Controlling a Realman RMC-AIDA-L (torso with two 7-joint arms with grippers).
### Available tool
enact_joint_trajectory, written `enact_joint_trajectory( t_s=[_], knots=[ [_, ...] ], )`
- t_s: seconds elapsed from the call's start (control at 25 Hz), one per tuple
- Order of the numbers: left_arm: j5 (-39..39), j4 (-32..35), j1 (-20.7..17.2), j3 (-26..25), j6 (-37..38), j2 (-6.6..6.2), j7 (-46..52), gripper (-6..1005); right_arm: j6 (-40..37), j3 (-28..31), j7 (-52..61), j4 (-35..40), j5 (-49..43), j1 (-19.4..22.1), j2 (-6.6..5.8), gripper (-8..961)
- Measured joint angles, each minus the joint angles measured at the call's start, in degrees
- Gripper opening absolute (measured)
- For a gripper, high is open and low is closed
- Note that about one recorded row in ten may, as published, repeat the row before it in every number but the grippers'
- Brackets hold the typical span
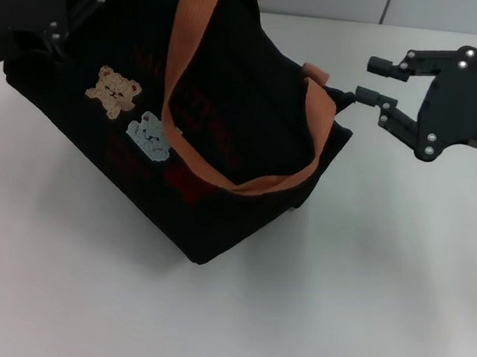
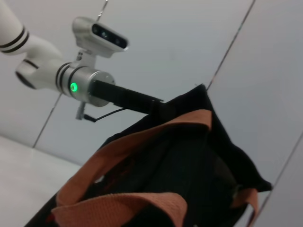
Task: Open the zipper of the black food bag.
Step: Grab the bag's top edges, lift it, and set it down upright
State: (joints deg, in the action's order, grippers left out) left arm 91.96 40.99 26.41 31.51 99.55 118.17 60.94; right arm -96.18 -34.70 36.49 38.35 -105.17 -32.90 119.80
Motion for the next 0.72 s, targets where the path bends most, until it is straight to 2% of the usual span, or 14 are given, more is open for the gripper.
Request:
enact_joint_trajectory(
  t_s=[0.2,0.48,0.72],
  knots=[
    [0.0,-0.2,0.0,0.6,0.3,0.18,-0.1,105,4.6,-7.5,-0.6,0.5,4.4,-0.1,0.07,251],
    [-0.2,-0.8,0.0,0.4,1.8,0.21,-0.3,105,17.6,-25.1,-5.6,-0.5,15.0,0.3,0.08,250],
    [-1.2,-0.8,0.0,0.7,2.4,0.22,-0.3,104,23.0,-30.6,-9.5,-1.3,18.2,0.5,0.09,247]
  ],
)
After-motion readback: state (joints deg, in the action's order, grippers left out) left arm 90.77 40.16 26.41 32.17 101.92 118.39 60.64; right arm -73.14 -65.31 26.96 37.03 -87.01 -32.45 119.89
